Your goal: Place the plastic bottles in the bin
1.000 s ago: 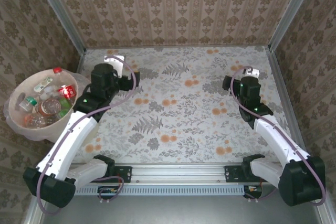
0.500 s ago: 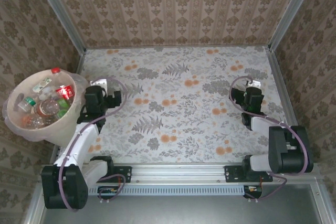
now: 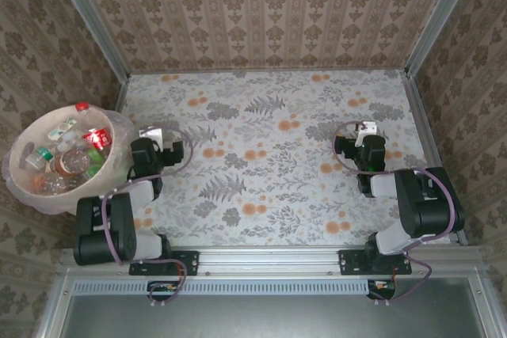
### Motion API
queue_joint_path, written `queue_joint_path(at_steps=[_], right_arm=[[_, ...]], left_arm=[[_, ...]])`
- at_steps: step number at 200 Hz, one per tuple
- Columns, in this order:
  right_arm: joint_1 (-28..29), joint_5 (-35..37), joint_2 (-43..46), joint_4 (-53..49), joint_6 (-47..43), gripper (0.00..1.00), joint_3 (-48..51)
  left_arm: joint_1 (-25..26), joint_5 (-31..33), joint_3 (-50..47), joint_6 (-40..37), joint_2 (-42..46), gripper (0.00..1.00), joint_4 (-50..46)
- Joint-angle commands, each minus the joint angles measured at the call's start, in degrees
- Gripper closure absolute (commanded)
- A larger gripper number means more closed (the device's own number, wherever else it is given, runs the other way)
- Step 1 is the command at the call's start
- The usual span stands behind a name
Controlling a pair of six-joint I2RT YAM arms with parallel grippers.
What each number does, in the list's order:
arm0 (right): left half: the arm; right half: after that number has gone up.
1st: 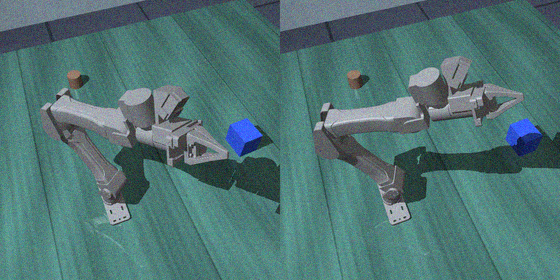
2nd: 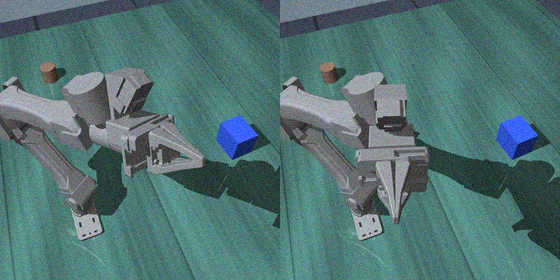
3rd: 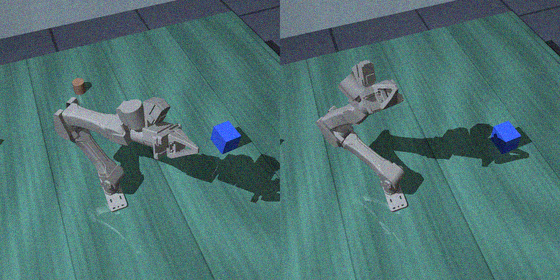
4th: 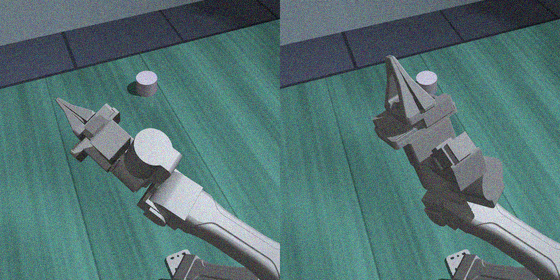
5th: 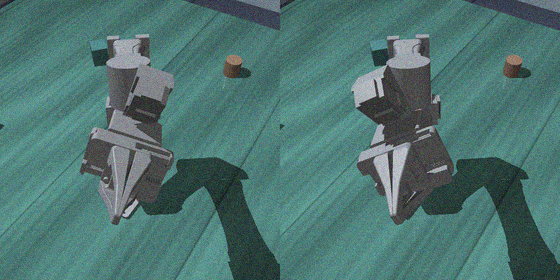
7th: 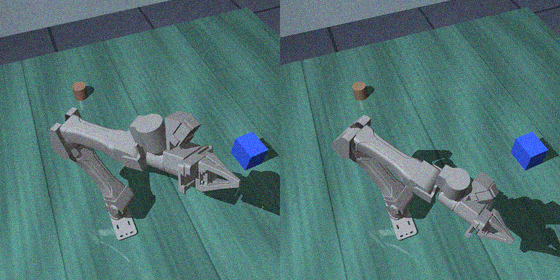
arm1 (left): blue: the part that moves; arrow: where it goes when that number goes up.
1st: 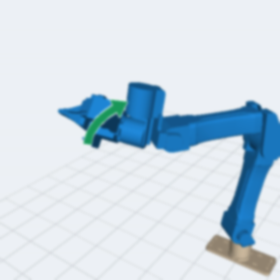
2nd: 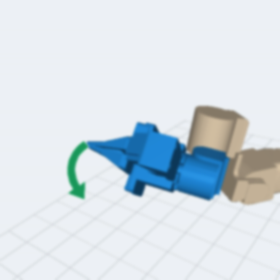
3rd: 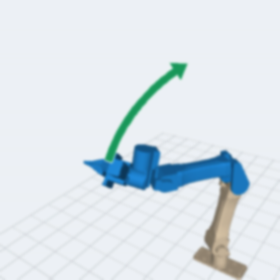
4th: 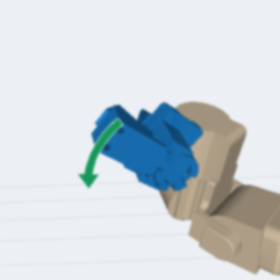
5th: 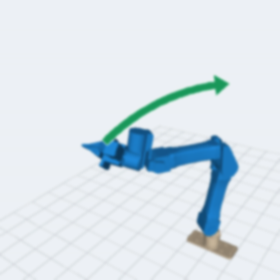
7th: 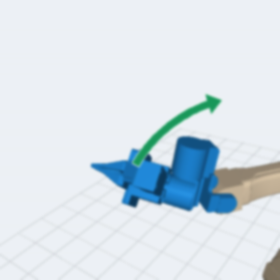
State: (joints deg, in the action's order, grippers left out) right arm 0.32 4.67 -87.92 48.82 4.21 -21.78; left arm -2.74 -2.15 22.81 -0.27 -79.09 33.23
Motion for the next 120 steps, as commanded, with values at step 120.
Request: queue_joint_path(at_steps=[120], right_arm=[[0.10,-0.47,0.15,1.46,-1.57,0.00,-1.00]], left_arm=[[4.90,9.98,0.04,-1.31,-8.80,0.00,16.05]])
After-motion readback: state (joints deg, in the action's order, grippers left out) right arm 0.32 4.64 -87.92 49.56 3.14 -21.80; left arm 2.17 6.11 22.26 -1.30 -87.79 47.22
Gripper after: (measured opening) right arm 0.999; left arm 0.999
